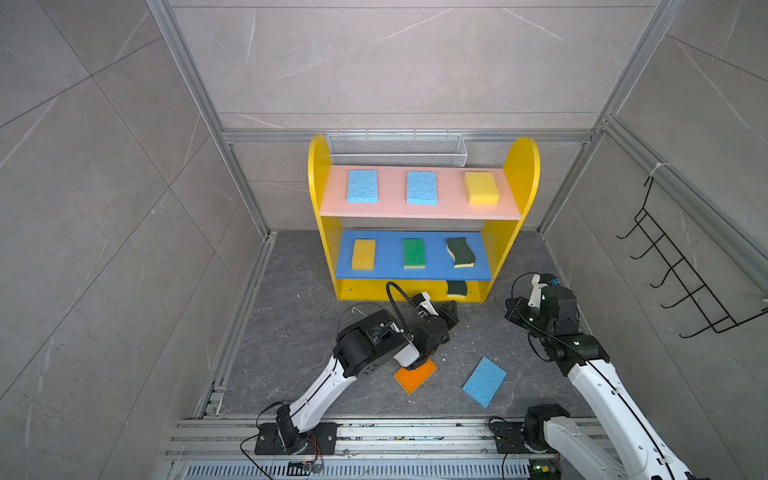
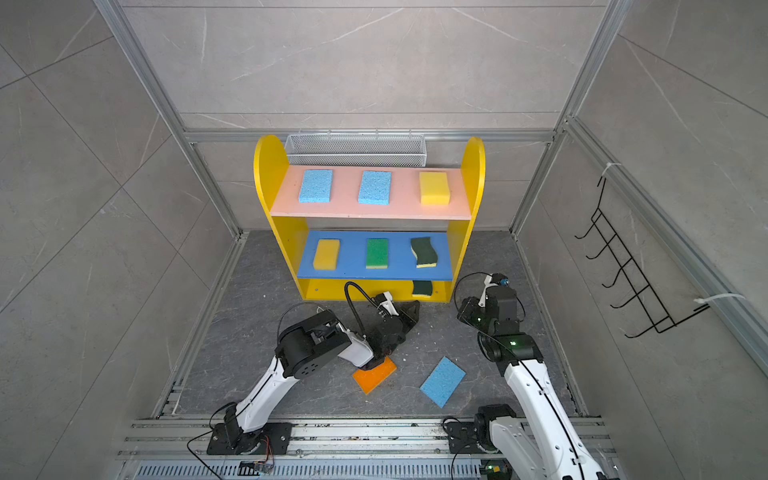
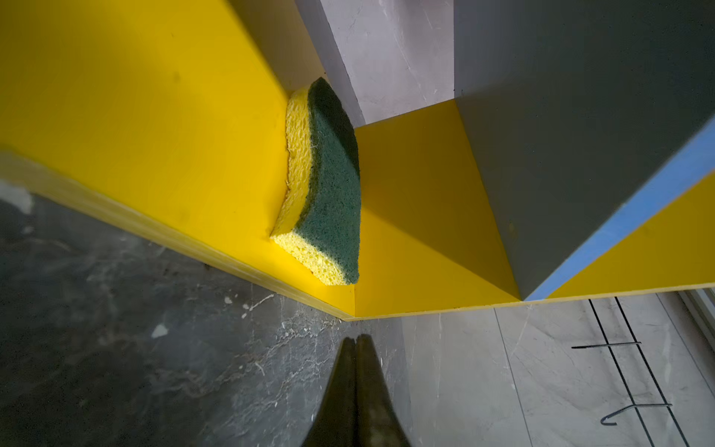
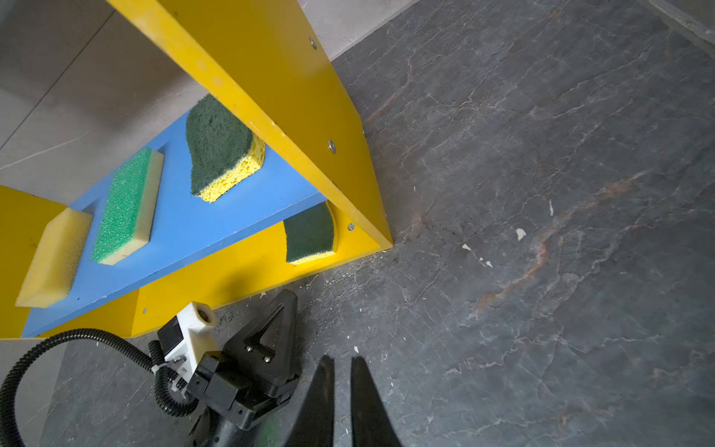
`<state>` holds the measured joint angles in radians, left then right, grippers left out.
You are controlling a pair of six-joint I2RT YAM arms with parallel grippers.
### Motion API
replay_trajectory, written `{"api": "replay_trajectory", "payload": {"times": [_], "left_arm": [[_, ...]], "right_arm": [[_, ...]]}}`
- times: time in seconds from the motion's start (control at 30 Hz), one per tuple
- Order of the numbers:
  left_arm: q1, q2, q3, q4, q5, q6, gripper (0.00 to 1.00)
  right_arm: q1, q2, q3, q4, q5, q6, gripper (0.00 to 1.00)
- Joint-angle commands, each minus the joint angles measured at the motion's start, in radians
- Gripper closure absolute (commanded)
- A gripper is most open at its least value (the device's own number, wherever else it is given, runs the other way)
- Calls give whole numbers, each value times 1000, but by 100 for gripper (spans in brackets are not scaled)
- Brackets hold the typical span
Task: Place and organize the cleaning sponges onto the shelf
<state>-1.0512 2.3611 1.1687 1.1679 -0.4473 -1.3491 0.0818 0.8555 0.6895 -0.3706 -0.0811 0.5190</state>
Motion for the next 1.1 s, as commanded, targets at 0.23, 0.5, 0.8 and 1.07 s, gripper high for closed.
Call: {"api": "replay_trajectory", "payload": {"times": [0.23,0.5,0.8,1.07], "left_arm": [[5,10,88,-142,-93,-215,100],[19,-14,121,-238,-79,-282,100],[31,9,168,-280,-61,-305,100],[37,33,195,-309,-47,-318,100]], "right_arm": [[21,-12,11,-13,24,-18,86],[29,-13,15,-17,29,-16,86],[35,-18,19,-19,34,-17,86],[41,-23,15,-22,46,-24,87]]}}
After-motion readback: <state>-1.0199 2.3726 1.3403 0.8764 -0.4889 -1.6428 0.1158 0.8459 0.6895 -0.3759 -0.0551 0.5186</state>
